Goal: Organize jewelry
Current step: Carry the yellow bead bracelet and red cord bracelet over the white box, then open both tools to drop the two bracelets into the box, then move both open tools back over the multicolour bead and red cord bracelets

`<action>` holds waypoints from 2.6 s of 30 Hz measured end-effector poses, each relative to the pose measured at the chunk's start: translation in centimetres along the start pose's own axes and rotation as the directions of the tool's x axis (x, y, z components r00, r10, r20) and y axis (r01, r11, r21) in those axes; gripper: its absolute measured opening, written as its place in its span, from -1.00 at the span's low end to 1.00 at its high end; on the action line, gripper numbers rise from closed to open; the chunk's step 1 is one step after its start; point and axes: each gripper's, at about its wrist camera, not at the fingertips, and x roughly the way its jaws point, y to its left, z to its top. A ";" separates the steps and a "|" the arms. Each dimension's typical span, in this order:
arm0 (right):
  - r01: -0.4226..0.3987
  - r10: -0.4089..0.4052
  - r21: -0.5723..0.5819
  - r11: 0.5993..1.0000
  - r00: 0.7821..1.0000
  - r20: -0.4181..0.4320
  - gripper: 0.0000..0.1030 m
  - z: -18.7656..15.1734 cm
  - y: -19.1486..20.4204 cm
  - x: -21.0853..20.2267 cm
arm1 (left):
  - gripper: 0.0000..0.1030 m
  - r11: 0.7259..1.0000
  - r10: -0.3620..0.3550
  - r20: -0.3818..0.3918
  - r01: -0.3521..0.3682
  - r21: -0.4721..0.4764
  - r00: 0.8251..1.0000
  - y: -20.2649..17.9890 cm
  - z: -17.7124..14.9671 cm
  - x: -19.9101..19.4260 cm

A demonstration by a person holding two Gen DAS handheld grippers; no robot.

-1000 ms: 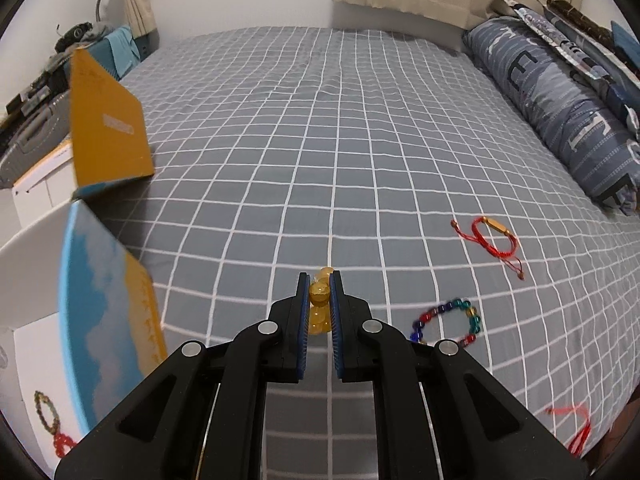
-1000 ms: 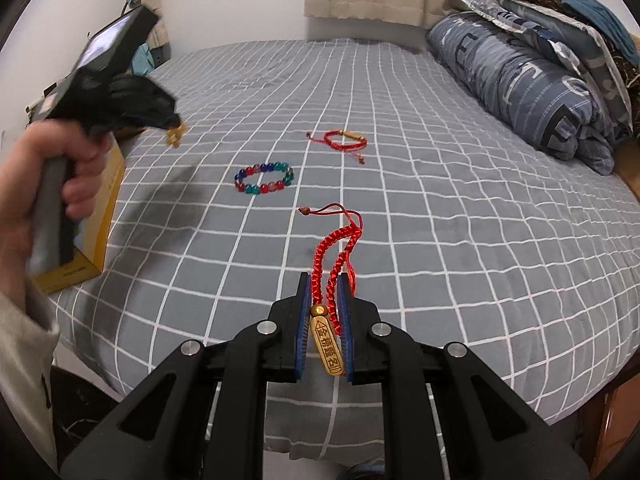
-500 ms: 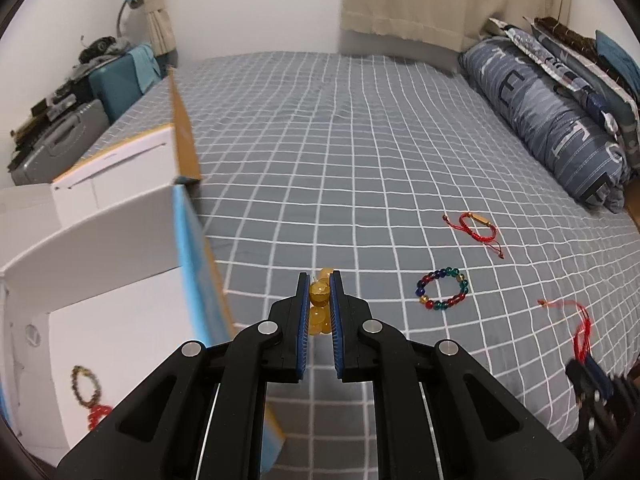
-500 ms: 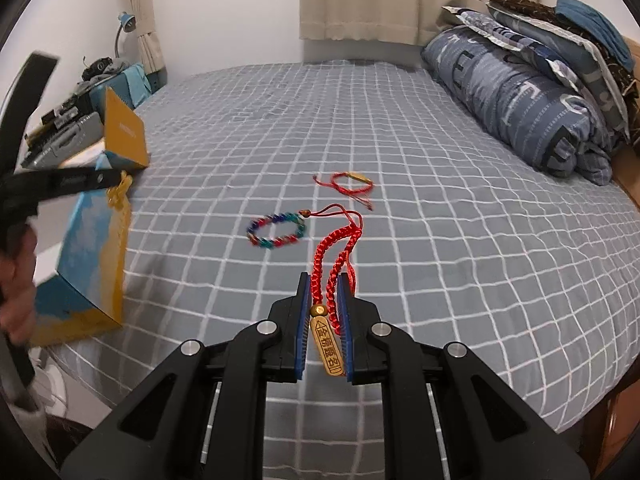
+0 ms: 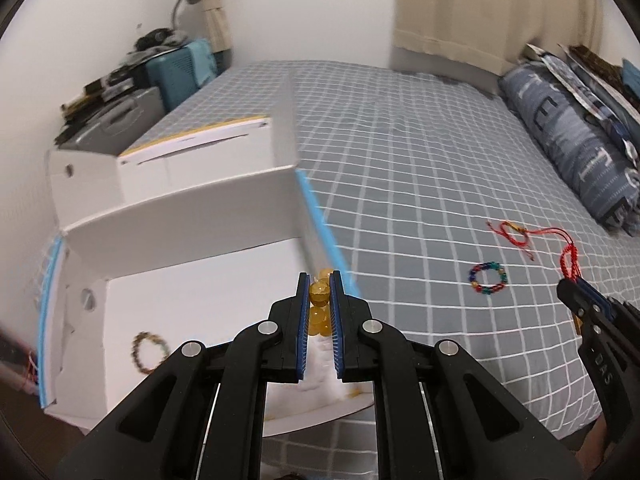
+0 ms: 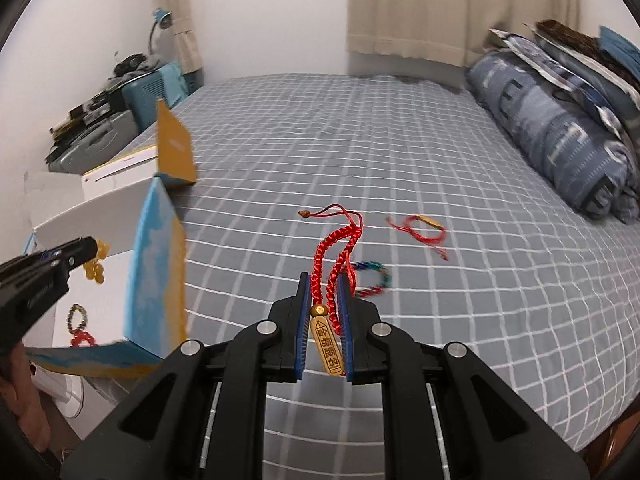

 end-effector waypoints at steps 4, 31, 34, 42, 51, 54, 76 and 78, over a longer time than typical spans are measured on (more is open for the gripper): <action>-0.028 0.028 -0.041 0.999 1.000 0.001 -0.76 0.7 3.4 0.4 | -0.82 0.999 0.039 0.003 -0.039 -0.036 0.999 3.1 -0.2 -0.6; -0.191 0.172 -0.248 0.950 0.980 -0.096 -0.76 0.6 23.4 5.2 | -0.82 0.962 0.175 -0.078 -0.187 -0.198 0.981 18.9 -3.8 1.0; -0.195 0.167 -0.256 0.947 0.978 -0.129 -0.75 0.4 24.3 6.3 | -0.82 0.961 0.170 -0.102 -0.188 -0.205 0.980 19.6 -4.0 2.1; -0.195 0.149 -0.256 0.947 0.971 -0.188 -0.71 -0.1 25.0 8.6 | -0.82 0.962 0.154 -0.143 -0.182 -0.204 0.978 20.1 -4.0 4.1; -0.234 0.199 -0.232 0.944 0.966 -0.165 0.27 -0.1 24.6 7.9 | -0.37 0.957 0.143 -0.141 -0.173 -0.232 0.980 20.6 -3.9 3.9; -0.232 0.202 -0.236 0.944 0.969 -0.144 0.42 0.2 24.3 7.1 | 0.03 0.954 0.150 -0.116 -0.175 -0.245 0.982 20.5 -3.7 3.1; -0.172 0.164 -0.218 0.961 0.985 -0.056 0.85 1.9 21.0 3.9 | 0.89 0.949 0.202 -0.046 -0.207 -0.237 0.978 18.8 -2.6 0.0; -0.165 0.157 -0.214 0.963 0.986 -0.055 0.85 2.0 20.2 3.7 | 0.89 0.952 0.195 -0.039 -0.199 -0.232 0.980 18.1 -2.4 -0.2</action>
